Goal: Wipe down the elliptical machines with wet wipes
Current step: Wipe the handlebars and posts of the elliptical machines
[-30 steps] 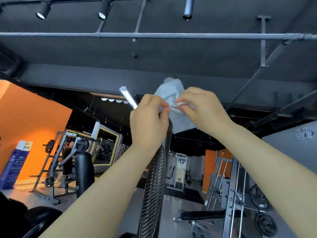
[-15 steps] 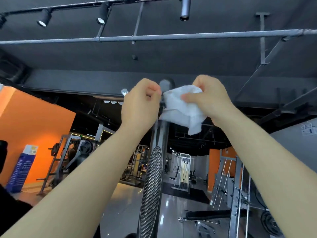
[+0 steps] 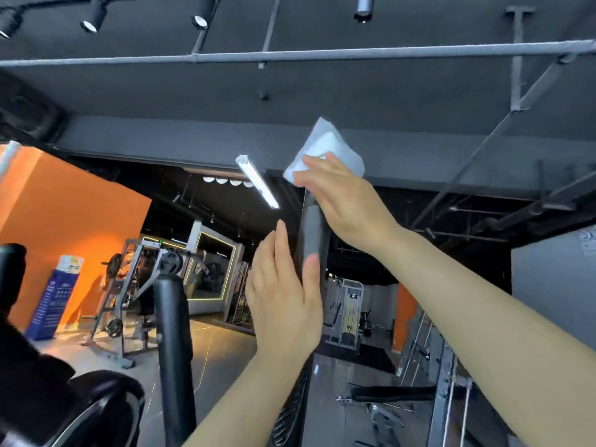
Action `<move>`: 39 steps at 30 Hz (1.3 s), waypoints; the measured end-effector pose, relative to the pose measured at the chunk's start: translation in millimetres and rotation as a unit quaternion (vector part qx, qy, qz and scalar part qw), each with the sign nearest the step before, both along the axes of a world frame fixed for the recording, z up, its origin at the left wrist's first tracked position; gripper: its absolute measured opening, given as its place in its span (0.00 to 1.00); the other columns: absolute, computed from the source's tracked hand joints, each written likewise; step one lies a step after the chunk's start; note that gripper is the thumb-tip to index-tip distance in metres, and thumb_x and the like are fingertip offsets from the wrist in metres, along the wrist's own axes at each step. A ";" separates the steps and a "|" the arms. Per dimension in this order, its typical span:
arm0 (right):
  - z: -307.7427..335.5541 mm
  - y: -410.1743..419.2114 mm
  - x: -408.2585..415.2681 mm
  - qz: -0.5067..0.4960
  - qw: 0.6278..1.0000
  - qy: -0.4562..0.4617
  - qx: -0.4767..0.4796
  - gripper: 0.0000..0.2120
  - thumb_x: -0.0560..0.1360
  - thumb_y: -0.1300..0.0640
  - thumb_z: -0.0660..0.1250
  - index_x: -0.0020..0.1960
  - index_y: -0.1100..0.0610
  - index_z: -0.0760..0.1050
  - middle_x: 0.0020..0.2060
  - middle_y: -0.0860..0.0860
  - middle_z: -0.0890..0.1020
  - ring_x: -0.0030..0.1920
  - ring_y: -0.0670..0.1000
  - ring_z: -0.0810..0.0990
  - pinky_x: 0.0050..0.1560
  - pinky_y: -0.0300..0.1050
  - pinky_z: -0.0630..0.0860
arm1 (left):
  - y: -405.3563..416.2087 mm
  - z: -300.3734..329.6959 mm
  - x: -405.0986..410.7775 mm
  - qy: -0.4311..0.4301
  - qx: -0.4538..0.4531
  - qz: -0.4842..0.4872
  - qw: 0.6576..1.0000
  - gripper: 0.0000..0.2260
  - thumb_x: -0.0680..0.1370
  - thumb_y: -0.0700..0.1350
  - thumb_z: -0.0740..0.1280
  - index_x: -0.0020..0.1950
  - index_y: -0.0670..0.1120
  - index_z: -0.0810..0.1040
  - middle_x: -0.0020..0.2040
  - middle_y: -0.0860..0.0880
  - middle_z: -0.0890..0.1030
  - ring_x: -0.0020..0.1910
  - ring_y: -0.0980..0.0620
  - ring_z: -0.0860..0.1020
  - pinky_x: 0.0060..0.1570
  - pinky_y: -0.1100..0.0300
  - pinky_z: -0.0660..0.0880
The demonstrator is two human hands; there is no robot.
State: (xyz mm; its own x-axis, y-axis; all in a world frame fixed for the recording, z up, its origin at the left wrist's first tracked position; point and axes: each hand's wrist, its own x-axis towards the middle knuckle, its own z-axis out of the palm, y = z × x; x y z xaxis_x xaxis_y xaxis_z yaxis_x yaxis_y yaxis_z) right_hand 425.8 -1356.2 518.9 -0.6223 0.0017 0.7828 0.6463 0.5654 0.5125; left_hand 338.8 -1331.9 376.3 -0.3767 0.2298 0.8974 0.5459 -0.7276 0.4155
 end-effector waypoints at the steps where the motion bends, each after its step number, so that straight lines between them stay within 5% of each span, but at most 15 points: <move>1: -9.0 0.8 1.6 0.003 1.000 0.002 -0.022 0.14 0.82 0.67 0.57 0.61 0.61 0.79 0.69 0.60 0.74 0.74 0.58 0.62 0.66 0.27 0.50 | 0.3 -1.3 0.1 -0.002 0.002 0.004 1.000 0.32 0.78 0.63 0.42 0.80 0.51 0.50 0.78 0.48 0.61 0.77 0.50 0.57 0.75 0.47 0.57; 4: -32.7 1.7 6.0 0.009 0.999 -0.038 -0.017 0.12 0.81 0.67 0.59 0.56 0.63 0.80 0.60 0.60 0.81 0.67 0.55 0.70 0.66 0.21 0.48 | 1.0 -6.0 0.9 -0.014 -0.003 0.000 1.000 0.32 0.78 0.62 0.42 0.80 0.50 0.52 0.78 0.48 0.62 0.77 0.50 0.58 0.73 0.48 0.57; 7: -27.0 -10.8 12.6 0.009 0.997 -0.046 -0.057 0.13 0.82 0.63 0.57 0.54 0.58 0.80 0.44 0.49 0.81 0.47 0.45 0.77 0.55 0.31 0.70 | 2.3 -10.3 0.0 -0.014 -0.005 0.002 1.000 0.32 0.78 0.62 0.41 0.80 0.52 0.52 0.77 0.49 0.63 0.76 0.51 0.59 0.72 0.48 0.58; 9: -6.6 -24.1 12.0 0.043 0.997 0.038 -0.055 0.15 0.81 0.60 0.54 0.52 0.53 0.79 0.42 0.46 0.80 0.41 0.48 0.78 0.42 0.43 0.74 | 2.7 -11.0 0.6 -0.014 -0.005 0.004 1.000 0.31 0.78 0.62 0.41 0.80 0.54 0.51 0.76 0.51 0.64 0.75 0.51 0.60 0.72 0.47 0.59; 13: 37.5 -35.2 6.3 0.191 0.921 0.338 -0.046 0.13 0.83 0.59 0.53 0.52 0.51 0.76 0.45 0.39 0.77 0.45 0.35 0.74 0.42 0.25 0.67 | 4.5 -14.7 3.2 -0.018 -0.006 0.002 1.000 0.30 0.78 0.62 0.42 0.80 0.55 0.52 0.74 0.51 0.66 0.76 0.49 0.59 0.73 0.45 0.59; 16: 46.7 -22.9 2.6 0.204 0.861 0.460 -0.075 0.14 0.84 0.58 0.51 0.58 0.56 0.75 0.43 0.40 0.74 0.42 0.36 0.71 0.39 0.22 0.65 | 6.9 -16.2 3.6 -0.017 -0.005 0.005 1.000 0.30 0.79 0.62 0.42 0.80 0.54 0.53 0.72 0.50 0.68 0.75 0.48 0.59 0.72 0.42 0.60; 19: 33.7 -3.4 -9.5 0.183 0.871 0.433 -0.145 0.14 0.83 0.57 0.52 0.60 0.55 0.74 0.50 0.46 0.75 0.44 0.44 0.72 0.39 0.21 0.65 | 8.8 -17.1 4.6 -0.024 -0.006 -0.007 1.000 0.29 0.78 0.63 0.42 0.79 0.57 0.51 0.73 0.51 0.67 0.75 0.49 0.59 0.72 0.42 0.59; 23: -7.8 16.0 -29.3 0.198 0.897 0.350 -0.184 0.17 0.85 0.58 0.50 0.68 0.49 0.70 0.61 0.47 0.77 0.55 0.44 0.76 0.54 0.36 0.69 | 16.1 -19.4 5.3 -0.040 -0.013 -0.048 0.998 0.29 0.78 0.64 0.42 0.79 0.58 0.49 0.76 0.54 0.63 0.76 0.55 0.55 0.72 0.55 0.52; 26: -38.8 23.1 -23.5 0.192 0.904 0.342 -0.170 0.16 0.84 0.61 0.48 0.67 0.51 0.68 0.47 0.48 0.78 0.43 0.38 0.72 0.44 0.31 0.70 | 19.8 -20.5 5.6 -0.083 -0.038 -0.104 0.990 0.27 0.80 0.64 0.41 0.78 0.59 0.49 0.77 0.54 0.61 0.75 0.56 0.54 0.70 0.61 0.49; 29: -77.7 23.4 -16.9 0.205 0.903 0.316 -0.206 0.17 0.85 0.60 0.50 0.71 0.49 0.66 0.59 0.42 0.77 0.53 0.29 0.73 0.51 0.19 0.65 | 21.7 -26.9 6.4 -0.085 -0.047 -0.108 0.989 0.27 0.80 0.61 0.42 0.79 0.58 0.49 0.79 0.54 0.59 0.77 0.55 0.53 0.72 0.60 0.46; 31: -109.6 22.9 -11.4 0.212 0.905 0.291 -0.227 0.20 0.85 0.60 0.51 0.75 0.51 0.63 0.66 0.32 0.70 0.61 0.25 0.68 0.58 0.19 0.61 | 22.5 -32.5 7.2 -0.076 -0.055 -0.078 0.993 0.27 0.81 0.62 0.43 0.80 0.57 0.50 0.79 0.55 0.59 0.77 0.55 0.53 0.72 0.59 0.48; 34: -150.3 20.8 4.5 0.205 0.912 0.255 -0.249 0.21 0.84 0.58 0.52 0.77 0.50 0.60 0.73 0.35 0.56 0.72 0.27 0.53 0.68 0.23 0.53 | 20.6 -38.6 8.2 -0.072 -0.069 -0.060 0.993 0.32 0.77 0.64 0.41 0.80 0.57 0.49 0.79 0.56 0.58 0.77 0.57 0.53 0.73 0.59 0.49; 39: -121.6 0.2 11.9 0.286 0.860 0.331 -0.262 0.18 0.85 0.56 0.53 0.73 0.49 0.67 0.64 0.35 0.70 0.60 0.23 0.66 0.65 0.25 0.64 | 16.5 -48.9 8.2 -0.040 -0.057 -0.012 0.997 0.31 0.78 0.63 0.41 0.80 0.54 0.52 0.79 0.54 0.60 0.77 0.54 0.55 0.74 0.56 0.49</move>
